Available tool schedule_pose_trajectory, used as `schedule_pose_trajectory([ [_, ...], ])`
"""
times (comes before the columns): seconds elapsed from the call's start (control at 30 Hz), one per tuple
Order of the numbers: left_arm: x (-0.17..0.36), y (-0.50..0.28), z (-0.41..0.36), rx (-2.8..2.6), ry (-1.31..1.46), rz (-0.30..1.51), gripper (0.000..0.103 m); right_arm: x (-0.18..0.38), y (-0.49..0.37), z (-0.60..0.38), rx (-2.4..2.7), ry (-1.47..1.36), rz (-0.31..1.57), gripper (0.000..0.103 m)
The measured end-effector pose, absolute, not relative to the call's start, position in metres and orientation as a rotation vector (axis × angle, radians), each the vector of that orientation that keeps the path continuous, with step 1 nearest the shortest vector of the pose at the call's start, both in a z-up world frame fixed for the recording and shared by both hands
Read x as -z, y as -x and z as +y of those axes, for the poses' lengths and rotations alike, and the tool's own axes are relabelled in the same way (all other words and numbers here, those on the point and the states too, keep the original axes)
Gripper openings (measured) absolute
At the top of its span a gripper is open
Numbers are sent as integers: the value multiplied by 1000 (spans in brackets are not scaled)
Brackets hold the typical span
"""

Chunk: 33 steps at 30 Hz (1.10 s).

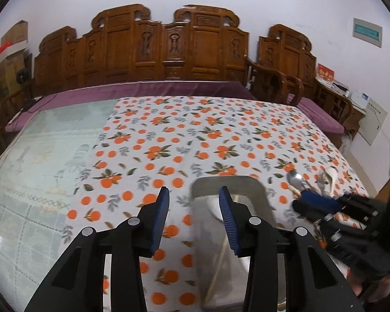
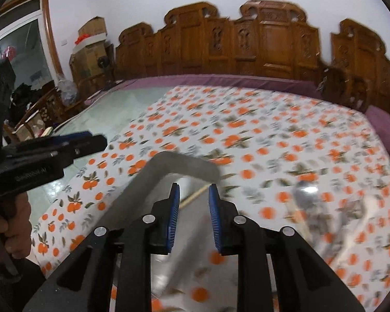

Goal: Organize utensils
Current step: 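Move the right tool back to the pile and grasp a metal spoon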

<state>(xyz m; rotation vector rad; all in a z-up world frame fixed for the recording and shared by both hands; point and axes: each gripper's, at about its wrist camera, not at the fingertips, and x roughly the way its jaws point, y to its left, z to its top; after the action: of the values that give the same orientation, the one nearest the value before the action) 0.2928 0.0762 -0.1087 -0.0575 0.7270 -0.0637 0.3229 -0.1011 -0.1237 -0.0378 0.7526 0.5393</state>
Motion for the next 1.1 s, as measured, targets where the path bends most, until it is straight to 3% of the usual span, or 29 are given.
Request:
schedule_pose_trajectory([
  [0.27,106,-290,26,136,32,732,43,99,-319,-192,-391,18,707,25],
  [0.6,123,-287,-37,223,-35,779,43,138,-324,-248,-268,21,765,25],
  [1.1,145,-292,-62,243,-55,839,43,198,-373,-203,-438,107,913,25],
])
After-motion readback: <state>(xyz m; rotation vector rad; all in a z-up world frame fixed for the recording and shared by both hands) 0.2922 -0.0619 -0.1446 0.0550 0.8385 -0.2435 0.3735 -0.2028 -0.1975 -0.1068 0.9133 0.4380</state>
